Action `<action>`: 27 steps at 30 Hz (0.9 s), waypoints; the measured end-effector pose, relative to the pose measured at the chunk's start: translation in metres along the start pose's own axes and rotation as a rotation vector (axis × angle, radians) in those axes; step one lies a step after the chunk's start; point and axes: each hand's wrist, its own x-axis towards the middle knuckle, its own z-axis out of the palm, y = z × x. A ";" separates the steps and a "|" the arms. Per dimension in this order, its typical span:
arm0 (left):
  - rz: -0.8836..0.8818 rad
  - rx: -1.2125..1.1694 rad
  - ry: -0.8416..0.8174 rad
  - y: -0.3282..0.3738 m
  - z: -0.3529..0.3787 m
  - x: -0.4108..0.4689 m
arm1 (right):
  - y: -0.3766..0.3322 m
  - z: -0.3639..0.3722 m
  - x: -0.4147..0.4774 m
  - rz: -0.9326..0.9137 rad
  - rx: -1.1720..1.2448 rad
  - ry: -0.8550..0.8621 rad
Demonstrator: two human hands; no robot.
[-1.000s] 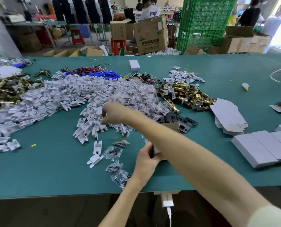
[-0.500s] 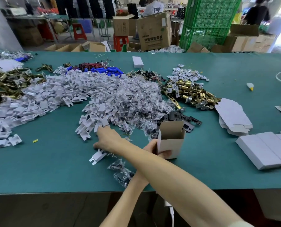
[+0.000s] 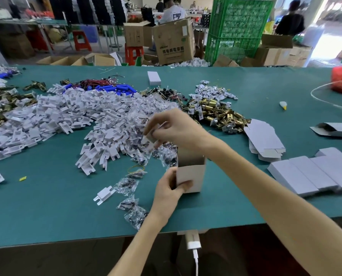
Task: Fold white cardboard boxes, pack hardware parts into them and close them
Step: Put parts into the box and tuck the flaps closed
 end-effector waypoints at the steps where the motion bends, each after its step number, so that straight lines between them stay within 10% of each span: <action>1: 0.001 -0.001 0.000 -0.003 0.000 0.001 | 0.003 -0.015 -0.008 0.019 0.006 0.022; 14: -0.005 -0.012 0.055 -0.005 0.000 0.001 | 0.045 -0.059 -0.060 0.125 -0.299 0.207; 27: -0.003 -0.024 0.037 -0.008 0.000 0.001 | 0.064 -0.051 -0.048 0.157 -0.775 0.029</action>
